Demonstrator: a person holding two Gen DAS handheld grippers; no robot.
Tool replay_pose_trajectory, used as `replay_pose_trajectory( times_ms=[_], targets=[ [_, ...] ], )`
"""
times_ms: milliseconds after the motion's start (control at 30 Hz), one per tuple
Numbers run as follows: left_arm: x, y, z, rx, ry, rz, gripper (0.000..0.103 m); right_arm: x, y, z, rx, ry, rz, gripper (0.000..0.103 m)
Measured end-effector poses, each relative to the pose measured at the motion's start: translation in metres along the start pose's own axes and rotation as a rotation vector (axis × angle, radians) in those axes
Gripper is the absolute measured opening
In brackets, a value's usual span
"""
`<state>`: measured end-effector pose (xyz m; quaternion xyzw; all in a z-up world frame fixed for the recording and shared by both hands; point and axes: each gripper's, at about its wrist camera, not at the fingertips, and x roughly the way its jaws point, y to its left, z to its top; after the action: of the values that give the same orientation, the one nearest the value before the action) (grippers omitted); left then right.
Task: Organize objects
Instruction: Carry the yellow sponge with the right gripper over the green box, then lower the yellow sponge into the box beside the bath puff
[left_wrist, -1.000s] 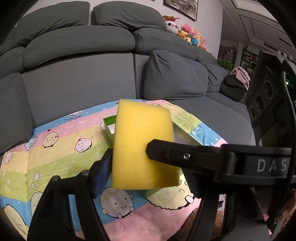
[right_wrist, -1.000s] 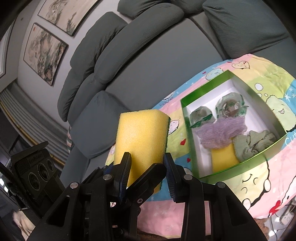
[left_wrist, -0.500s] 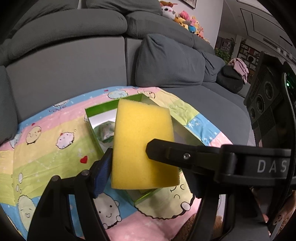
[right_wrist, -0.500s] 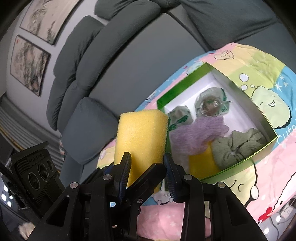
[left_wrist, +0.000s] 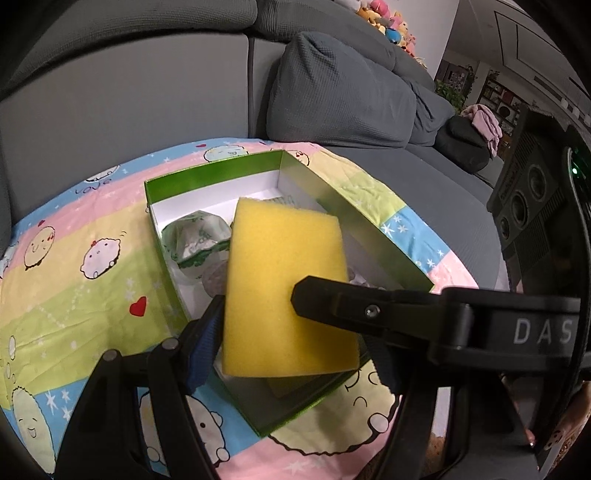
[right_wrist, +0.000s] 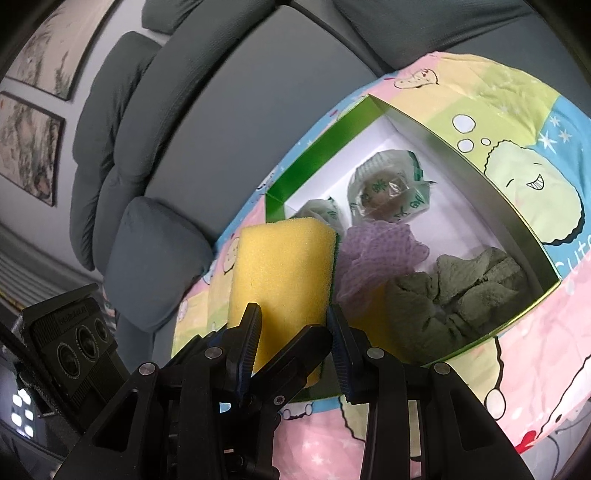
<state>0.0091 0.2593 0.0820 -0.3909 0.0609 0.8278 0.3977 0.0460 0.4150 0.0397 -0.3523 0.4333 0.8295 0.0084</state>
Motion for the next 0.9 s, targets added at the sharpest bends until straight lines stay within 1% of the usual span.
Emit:
replay_pose_trajectory(
  times_ms=[233, 367, 900],
  targets=[
    [0.018, 0.006, 0.001, -0.036, 0.040, -0.032, 0.069, 0.009, -0.009, 0.005, 0.023, 0.013, -0.039, 0.039],
    [0.024, 0.006, 0.002, -0.040, 0.052, -0.040, 0.069, 0.011, -0.014, 0.008, 0.035, 0.018, -0.048, 0.039],
    [0.038, 0.002, 0.007, -0.055, 0.072, -0.085, 0.069, 0.005, -0.018, 0.015, 0.044, 0.007, -0.120, 0.039]
  ],
)
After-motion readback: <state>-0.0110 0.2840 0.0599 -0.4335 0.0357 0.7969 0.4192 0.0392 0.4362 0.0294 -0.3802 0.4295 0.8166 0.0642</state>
